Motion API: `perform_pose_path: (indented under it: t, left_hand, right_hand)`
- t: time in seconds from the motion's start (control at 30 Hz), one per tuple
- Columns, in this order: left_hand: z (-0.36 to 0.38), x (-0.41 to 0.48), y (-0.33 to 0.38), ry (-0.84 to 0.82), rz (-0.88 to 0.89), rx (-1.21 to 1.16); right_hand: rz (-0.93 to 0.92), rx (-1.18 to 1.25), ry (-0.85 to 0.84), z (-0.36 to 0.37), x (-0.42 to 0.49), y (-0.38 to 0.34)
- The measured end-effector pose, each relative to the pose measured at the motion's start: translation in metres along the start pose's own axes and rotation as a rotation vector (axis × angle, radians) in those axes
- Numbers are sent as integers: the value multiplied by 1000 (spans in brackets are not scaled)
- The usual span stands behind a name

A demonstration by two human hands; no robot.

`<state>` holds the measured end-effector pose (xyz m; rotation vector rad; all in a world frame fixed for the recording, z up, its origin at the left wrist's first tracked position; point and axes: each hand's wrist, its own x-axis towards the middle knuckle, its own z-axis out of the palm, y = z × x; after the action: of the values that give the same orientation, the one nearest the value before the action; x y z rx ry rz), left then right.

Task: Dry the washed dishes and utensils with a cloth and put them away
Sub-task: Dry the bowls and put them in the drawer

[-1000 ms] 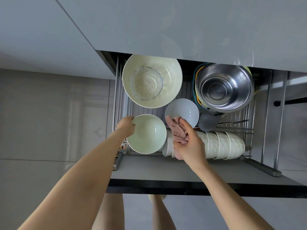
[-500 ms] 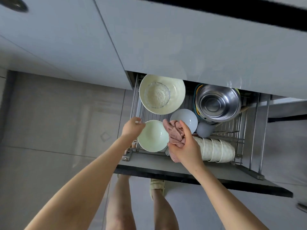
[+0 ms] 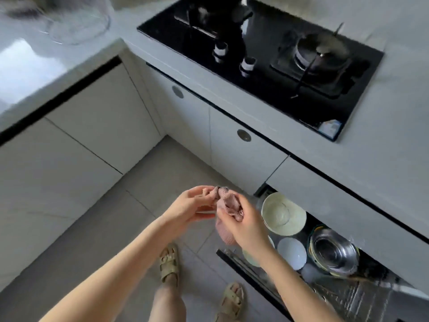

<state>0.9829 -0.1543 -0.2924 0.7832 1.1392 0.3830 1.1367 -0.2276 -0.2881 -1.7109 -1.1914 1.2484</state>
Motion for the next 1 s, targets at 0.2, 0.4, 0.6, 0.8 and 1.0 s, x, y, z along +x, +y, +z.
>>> perform_pose_path:
  t: [0.2,0.4,0.6,0.8,1.0]
  left_hand:
    - [-144,-95,70,276,226,-57]
    - [-302,-187,108,512,356,-185]
    - [-440,-252,131,696,421,-273]
    - [-551,-270,140,932,411,-432]
    - [-661,-248,168,1224,325,-457]
  right_hand:
    - [-201,-31,-190,105,54,-130]
    - [-397,-82,-377,264,88,-259]
    - [-505,-37,-543,400,106,-350]
    - [-586,-42,-589,489,152,-407]
    - [-614,-67,-576,563,231,-455]
